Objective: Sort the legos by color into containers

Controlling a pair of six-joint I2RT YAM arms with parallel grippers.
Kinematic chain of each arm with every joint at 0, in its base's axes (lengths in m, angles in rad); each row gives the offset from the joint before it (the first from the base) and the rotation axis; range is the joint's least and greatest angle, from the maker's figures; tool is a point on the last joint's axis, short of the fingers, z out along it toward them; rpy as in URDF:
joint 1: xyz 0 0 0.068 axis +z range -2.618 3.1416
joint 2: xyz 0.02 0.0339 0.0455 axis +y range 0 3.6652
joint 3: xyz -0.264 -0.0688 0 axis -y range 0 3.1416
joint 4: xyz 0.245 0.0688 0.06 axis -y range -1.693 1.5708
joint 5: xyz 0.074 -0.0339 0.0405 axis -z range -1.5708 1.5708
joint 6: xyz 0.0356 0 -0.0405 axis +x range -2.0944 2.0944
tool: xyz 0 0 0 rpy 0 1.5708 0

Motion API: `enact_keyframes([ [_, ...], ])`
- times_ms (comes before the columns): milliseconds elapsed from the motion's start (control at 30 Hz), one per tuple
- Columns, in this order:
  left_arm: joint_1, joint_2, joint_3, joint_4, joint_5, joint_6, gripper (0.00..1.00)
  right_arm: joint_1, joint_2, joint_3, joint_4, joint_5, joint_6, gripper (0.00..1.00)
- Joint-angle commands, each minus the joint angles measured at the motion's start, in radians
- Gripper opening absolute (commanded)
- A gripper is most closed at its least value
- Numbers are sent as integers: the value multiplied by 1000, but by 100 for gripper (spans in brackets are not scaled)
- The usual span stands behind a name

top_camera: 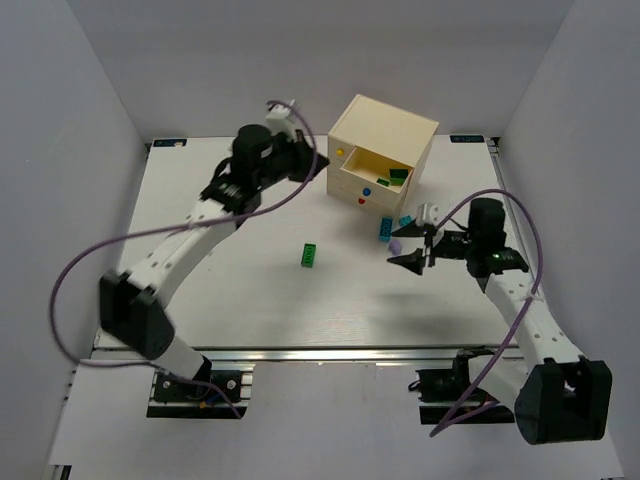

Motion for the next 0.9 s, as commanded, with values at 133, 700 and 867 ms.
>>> enact_keyframes([
  [133, 9, -614, -551, -154, -430, 171, 40, 340, 233, 204, -432, 317, -695, 71],
  [700, 4, -981, -799, -248, -995, 223, 74, 795, 899, 692, -387, 1066, -1125, 89],
  [867, 4, -982, -795, -252, -1008, 231, 74, 810, 979, 787, -425, 1090, -1228, 86],
])
